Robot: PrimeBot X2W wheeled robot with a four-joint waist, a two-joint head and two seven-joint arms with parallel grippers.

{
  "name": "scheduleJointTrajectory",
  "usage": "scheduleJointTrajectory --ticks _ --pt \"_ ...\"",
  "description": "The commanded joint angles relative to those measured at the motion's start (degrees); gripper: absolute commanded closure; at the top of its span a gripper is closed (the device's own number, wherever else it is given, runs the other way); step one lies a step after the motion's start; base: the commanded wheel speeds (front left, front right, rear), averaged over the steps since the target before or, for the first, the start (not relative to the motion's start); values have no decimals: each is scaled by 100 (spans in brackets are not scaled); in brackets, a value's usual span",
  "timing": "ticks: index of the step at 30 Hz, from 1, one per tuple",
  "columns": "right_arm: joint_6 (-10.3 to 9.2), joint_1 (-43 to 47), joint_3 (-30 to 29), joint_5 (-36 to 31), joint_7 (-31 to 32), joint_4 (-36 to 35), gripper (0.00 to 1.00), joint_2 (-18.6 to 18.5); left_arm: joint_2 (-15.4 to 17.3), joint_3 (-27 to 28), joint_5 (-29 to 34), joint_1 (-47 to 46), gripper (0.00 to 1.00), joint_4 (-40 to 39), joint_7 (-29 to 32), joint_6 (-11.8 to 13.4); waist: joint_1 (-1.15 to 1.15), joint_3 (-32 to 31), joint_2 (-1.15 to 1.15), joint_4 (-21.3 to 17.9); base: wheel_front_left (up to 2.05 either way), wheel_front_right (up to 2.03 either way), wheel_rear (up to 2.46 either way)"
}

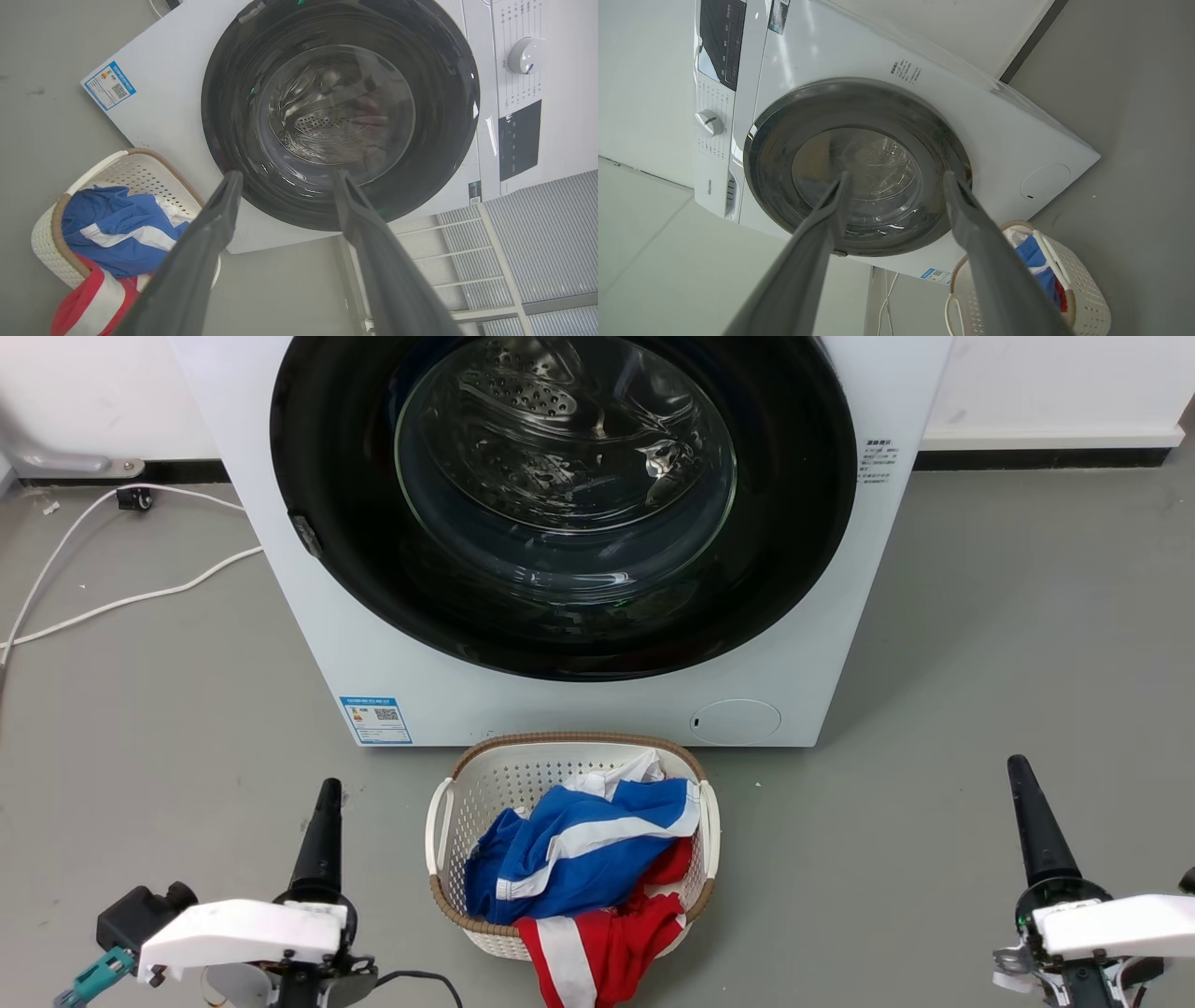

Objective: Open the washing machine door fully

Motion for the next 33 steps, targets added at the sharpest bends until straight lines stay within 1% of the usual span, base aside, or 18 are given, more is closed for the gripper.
scheduleJointTrajectory --ticks 1,7,8,18,27,33 --pt "9 -14 38 -460 -77 -217 0 -15 22 -74 412 -26 0 -169 -85 88 0 1 0 0 0 0 0" --pt "9 76 149 -1389 -213 -405 0 -14 28 -225 1175 15 0 -273 -219 250 0 6 0 0 0 0 0" --pt "9 76 149 -1389 -213 -405 0 -14 28 -225 1175 15 0 -273 -219 250 0 6 0 0 0 0 0" --pt "10 219 259 -2580 -418 -525 0 -12 153 -502 2119 83 0 -413 -428 466 0 8 0 3 0 0 0" --pt "10 310 278 -3312 -586 -636 0 -10 246 -738 2782 146 0 -520 -597 573 0 15 0 8 0 0 0" --pt "11 379 275 -3685 -690 -755 0 -9 283 -847 3188 187 0 -564 -703 614 0 22 0 10 0 0 0"
